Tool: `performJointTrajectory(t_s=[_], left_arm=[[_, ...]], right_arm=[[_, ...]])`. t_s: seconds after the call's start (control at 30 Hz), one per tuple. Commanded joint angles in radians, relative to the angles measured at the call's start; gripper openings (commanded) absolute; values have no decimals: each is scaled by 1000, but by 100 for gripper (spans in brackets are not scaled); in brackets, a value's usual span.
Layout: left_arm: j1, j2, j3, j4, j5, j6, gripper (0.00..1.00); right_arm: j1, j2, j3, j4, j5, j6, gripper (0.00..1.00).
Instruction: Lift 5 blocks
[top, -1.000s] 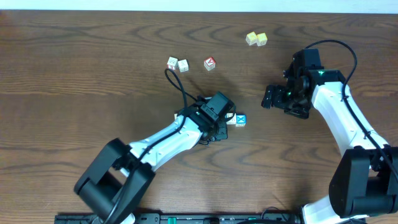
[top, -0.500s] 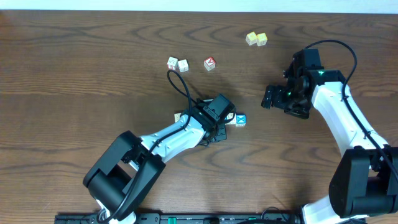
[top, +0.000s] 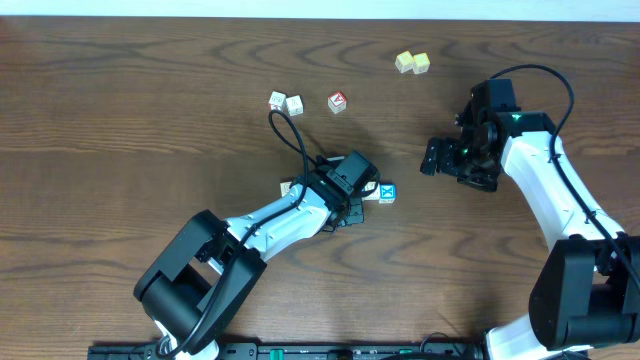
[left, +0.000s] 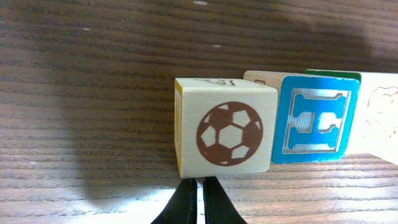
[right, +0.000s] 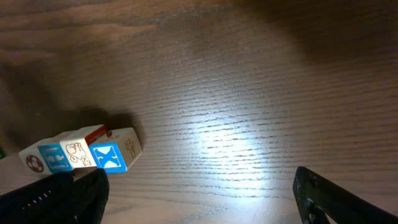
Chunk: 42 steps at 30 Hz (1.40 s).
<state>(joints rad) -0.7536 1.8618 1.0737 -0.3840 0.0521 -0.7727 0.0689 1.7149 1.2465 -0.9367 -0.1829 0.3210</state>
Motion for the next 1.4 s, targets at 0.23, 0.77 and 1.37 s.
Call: performJointTrajectory(t_s=[0.23,0.77,1.37], left_arm=[[5,14,-3,6,-46,19,7],[5,14,-3,37,-65,20,7],[5,14,-3,58,-65,20,8]], right_arm=[[5,6,-5,-9,7,-16,92],[5,6,-5,-10,7,-16,92],[5,6,-5,-10,7,-23,92]])
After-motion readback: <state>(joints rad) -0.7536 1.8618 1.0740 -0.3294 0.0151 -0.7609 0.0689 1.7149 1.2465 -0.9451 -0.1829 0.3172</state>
